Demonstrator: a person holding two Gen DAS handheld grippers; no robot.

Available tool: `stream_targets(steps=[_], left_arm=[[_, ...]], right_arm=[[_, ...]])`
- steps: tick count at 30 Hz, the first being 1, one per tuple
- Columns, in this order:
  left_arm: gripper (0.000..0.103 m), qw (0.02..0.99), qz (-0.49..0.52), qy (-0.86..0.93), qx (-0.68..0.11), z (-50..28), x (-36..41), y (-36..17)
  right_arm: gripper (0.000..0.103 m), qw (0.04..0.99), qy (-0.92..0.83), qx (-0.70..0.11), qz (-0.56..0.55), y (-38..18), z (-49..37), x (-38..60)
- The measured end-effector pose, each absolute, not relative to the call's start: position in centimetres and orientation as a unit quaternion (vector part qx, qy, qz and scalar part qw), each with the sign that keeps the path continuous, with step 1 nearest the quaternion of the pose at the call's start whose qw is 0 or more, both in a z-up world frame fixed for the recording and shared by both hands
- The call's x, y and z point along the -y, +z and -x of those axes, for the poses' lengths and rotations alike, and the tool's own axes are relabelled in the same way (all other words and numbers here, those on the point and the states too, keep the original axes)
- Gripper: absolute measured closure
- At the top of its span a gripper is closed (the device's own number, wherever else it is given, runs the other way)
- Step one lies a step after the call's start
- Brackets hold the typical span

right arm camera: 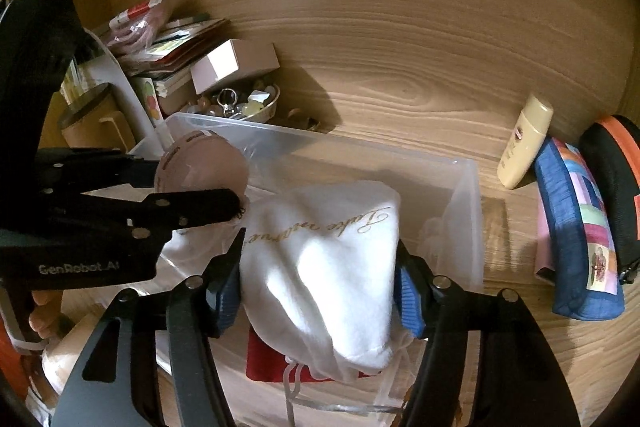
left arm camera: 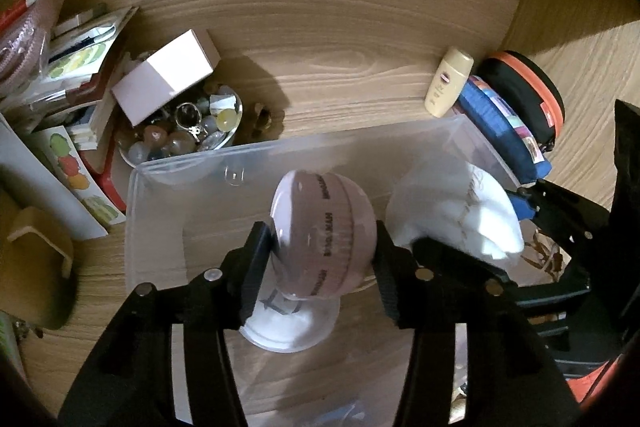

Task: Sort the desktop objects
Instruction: 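Lower the pink cleanser and white pouch into the clear box and open both grippers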

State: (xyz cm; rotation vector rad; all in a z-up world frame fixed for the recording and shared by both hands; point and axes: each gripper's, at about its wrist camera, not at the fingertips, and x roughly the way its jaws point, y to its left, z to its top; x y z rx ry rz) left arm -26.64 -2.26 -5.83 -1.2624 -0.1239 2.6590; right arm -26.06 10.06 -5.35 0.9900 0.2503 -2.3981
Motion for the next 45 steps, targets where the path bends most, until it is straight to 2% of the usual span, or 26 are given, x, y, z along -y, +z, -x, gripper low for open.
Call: stream_targets(steps=[8,14,18,23,45], left_arm=[[0.048,0.101,0.429,0.895,0.069,26.4,2.8,-6.0],[0.047,0.104,0.428,0.894,0.08,26.2,3.1,-6.0],[0.04,0.104,0.42,0.898,0.077,25.9,2.9,-5.6],[0.038,0.1,0.414,0.901,0.077,25.5,3.0,-5.1],[0.031,0.079,0.405,0.909,0.053,22.6,2.9,-3.7]], right_arm=[[0.033,0.269,-0.889,-0.086,-0.36,-5.2,25.7,-10.5],[0.03,0.278,-0.893,-0.072,-0.346,-4.4,25.2,-11.1],[0.03,0.286,-0.892,-0.064,-0.344,-4.2,25.1,-11.2],[0.023,0.289,-0.894,-0.054,-0.339,-3.8,24.8,-11.6],[0.022,0.314,-0.883,-0.032,-0.348,-3.3,24.8,-12.1]])
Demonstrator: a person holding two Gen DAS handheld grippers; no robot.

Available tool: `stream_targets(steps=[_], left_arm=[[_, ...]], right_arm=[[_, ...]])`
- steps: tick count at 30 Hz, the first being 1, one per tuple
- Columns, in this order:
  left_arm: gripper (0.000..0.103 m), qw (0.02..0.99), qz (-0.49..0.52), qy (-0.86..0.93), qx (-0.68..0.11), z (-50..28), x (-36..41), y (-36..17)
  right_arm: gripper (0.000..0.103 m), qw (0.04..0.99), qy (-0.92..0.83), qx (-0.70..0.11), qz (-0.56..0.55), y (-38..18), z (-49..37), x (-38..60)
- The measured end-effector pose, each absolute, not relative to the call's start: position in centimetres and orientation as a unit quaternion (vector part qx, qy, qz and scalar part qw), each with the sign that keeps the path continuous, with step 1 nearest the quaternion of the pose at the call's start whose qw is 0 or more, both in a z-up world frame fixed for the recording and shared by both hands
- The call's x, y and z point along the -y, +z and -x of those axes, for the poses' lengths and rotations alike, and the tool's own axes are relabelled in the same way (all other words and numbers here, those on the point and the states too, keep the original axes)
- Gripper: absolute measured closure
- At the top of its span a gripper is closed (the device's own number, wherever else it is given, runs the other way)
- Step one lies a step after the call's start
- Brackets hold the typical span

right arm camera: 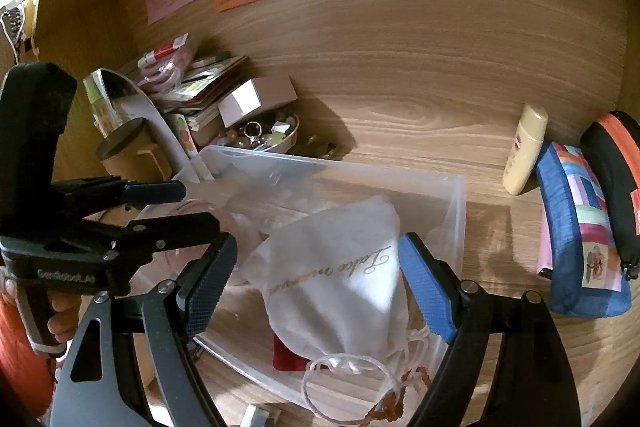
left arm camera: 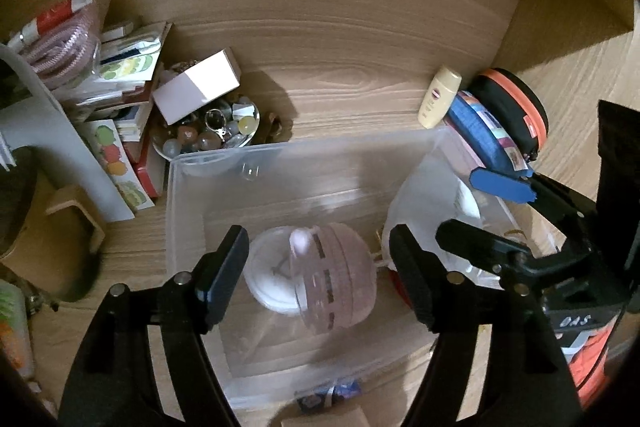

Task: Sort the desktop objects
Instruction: 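Lower the pink cleanser and white pouch into the clear box and open both grippers, then withdraw both grippers from the box toward the remaining desk items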

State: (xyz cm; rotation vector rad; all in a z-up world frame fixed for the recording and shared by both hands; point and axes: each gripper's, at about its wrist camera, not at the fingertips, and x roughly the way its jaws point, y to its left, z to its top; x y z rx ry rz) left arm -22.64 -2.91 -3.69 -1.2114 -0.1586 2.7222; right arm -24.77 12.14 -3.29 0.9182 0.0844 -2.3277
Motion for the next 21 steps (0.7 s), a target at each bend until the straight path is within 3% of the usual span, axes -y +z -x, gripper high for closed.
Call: stream_targets(steps=[6,10,21], left_arm=[[0.029,0.069,0.391,0.917,0.043,20.9,3.1,-2.6],[0.015,0.058,0.378,0.923,0.04,19.6,3.5,-1.7],[0.007,0.042,0.343,0.938,0.02,14.9,3.9,0.2]], right_arm=[[0.022,0.308,-0.884,-0.038,-0.35,-2.6,24.0,-11.9],[0.022,0.304,-0.89,-0.038,-0.338,-1.6,22.7,-12.3],[0.017,0.281,-0.908,-0.049,-0.307,0.4,18.6,-13.7]])
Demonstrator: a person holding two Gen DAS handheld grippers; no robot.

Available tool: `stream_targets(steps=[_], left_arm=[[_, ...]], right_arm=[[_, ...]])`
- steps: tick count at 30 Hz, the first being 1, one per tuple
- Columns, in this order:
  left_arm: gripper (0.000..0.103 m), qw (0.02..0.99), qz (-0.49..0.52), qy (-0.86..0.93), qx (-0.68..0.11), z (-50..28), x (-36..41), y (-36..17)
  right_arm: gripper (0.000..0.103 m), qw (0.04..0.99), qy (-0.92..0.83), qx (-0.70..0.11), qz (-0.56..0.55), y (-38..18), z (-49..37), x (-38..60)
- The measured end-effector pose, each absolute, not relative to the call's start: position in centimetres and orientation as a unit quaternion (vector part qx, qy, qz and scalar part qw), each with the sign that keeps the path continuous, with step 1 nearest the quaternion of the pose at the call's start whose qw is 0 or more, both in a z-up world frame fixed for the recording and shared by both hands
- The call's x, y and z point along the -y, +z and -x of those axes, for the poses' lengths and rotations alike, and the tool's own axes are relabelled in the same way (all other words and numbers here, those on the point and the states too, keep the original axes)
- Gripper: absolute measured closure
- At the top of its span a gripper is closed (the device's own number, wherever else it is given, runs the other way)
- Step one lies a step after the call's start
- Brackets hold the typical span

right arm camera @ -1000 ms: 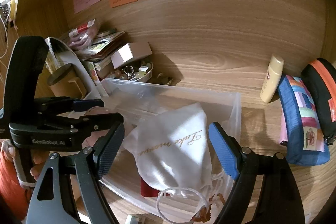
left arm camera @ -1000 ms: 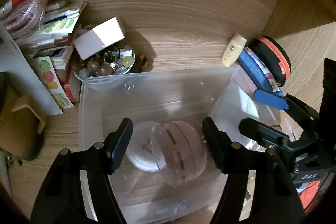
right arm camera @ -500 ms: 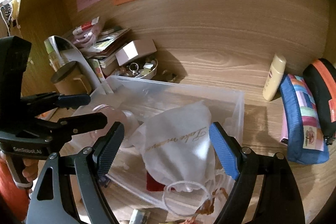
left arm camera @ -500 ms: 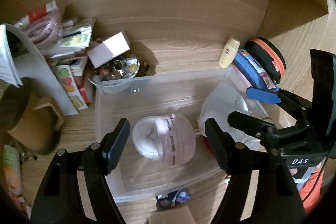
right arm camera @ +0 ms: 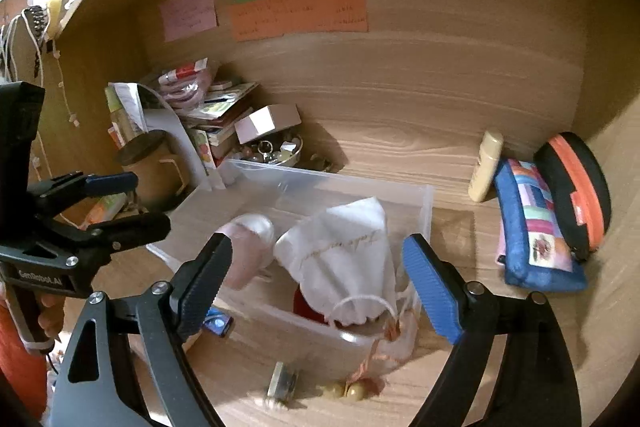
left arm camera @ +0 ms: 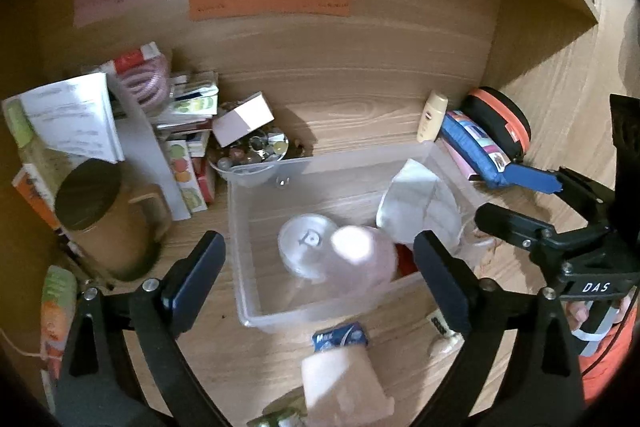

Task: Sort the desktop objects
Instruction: 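Withdraw both grippers from the box toward the remaining desk items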

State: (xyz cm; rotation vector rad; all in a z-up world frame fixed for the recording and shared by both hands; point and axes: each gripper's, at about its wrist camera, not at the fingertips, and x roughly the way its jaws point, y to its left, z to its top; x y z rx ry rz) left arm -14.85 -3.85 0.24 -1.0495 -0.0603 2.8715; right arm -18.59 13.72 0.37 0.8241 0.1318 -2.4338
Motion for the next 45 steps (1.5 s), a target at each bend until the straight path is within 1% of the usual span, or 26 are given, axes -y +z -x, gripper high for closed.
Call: stream_targets(steps=[10,20,30,36,42,45], left_arm=[[0.006,0.03,0.341,0.939,0.006,11.1,4.1,-1.0],[0.005,0.028,0.361,0.932,0.016,9.3,4.5,-3.5],[0.005,0.05,0.404,0.913,0.026,9.1,3.7,-7.3],[0.005,0.067,0.413,0.907,0.042,9.4,3.2,-8.1],[0.005,0.066,0.427,0.901,0.026,10.2,2.3,-9.3],[0.005,0.061,0.43,0.9,0.02,10.4,2.2,-9.8]], right_arm=[[0.017,0.262,-0.914,-0.058,-0.304,0.1,15.6,-14.7],[0.017,0.245,-0.916,-0.048,-0.315,-1.2,13.9,-16.1],[0.017,0.226,-0.906,-0.051,-0.355,-4.6,14.3,-17.2],[0.017,0.21,-0.902,-0.062,-0.373,-6.9,14.7,-18.0],[0.017,0.204,-0.898,-0.072,-0.384,-8.2,15.3,-18.5],[0.019,0.203,-0.894,-0.072,-0.393,-8.8,15.8,-18.7]])
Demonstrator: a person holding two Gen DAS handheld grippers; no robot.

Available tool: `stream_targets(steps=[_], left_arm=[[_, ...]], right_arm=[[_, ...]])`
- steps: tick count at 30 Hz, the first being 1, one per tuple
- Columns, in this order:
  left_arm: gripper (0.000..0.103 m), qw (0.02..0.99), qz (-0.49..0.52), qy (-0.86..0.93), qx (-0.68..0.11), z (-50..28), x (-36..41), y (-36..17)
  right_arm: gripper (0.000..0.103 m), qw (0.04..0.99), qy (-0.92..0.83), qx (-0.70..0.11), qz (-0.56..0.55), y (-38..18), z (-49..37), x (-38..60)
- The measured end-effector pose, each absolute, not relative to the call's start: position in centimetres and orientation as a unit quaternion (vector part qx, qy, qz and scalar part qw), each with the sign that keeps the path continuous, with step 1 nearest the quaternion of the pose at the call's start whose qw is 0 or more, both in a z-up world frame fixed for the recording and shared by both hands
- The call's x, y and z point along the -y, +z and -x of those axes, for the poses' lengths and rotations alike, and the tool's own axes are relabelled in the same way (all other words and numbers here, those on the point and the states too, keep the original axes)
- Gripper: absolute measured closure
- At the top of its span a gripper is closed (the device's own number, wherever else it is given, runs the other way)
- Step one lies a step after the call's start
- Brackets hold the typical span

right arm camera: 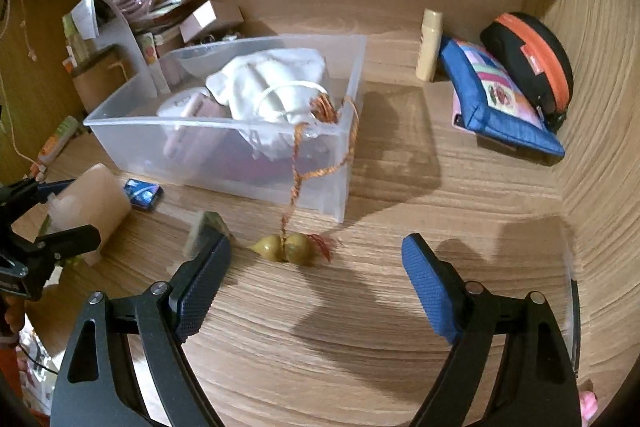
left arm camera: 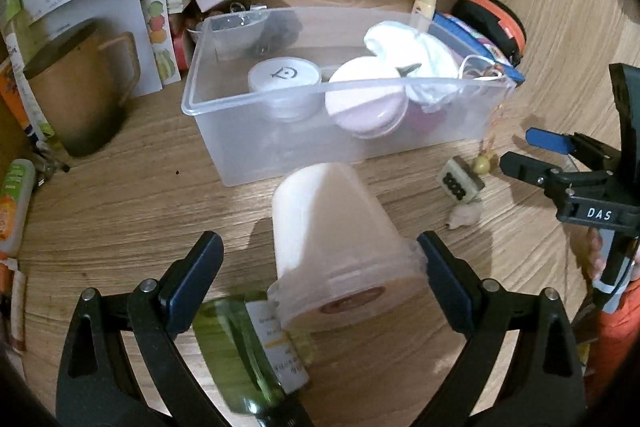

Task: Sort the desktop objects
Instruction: 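Withdraw both grippers from the box toward the remaining desk items, then grasp the white plastic cup with the left gripper while the right gripper grasps the gourd ornament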

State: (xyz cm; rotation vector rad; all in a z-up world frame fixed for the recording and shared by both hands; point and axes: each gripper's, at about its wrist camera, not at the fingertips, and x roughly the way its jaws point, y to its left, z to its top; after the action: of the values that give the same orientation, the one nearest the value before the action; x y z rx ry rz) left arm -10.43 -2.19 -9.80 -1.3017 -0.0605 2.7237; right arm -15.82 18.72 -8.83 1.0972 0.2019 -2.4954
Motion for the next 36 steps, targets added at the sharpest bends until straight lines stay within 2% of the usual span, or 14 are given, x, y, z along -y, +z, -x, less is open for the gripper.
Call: stream_targets(steps=[3,5,9,16,18,20,23,36], left_arm=[[0.005,0.059,0.432,0.9,0.026,10.7,2.4,-10.2],[0.005,0.06,0.429,0.901,0.03,10.7,2.6,-10.2],[0.006,0.056,0.424,0.903,0.03,10.9,2.6,-10.4],[0.019,0.069,0.422,0.904,0.025,11.0,2.3,-10.5],[0.023,0.075,0.42,0.904,0.022,11.0,2.1,-10.5],[0.031,0.082,0.422,0.903,0.024,11.0,2.0,-10.6],[0.031,0.078,0.418,0.905,0.016,10.9,1.7,-10.7],[0.034,0.077,0.416,0.904,0.066,10.9,3.4,-10.8]], right_arm=[[0.023,0.205,-0.891,-0.078,-0.398,-9.3,16.2,-18.7],[0.032,0.209,-0.887,-0.087,-0.403,-9.6,16.3,-18.3],[0.038,0.219,-0.881,-0.103,-0.406,-10.1,16.2,-17.5],[0.049,0.235,-0.868,-0.13,-0.417,-10.8,16.3,-15.8],[0.055,0.239,-0.865,-0.132,-0.421,-11.0,16.4,-15.5],[0.057,0.24,-0.865,-0.131,-0.422,-11.0,16.5,-15.3],[0.064,0.241,-0.864,-0.127,-0.422,-11.0,16.5,-15.2],[0.064,0.236,-0.882,-0.088,-0.399,-9.3,15.6,-16.5]])
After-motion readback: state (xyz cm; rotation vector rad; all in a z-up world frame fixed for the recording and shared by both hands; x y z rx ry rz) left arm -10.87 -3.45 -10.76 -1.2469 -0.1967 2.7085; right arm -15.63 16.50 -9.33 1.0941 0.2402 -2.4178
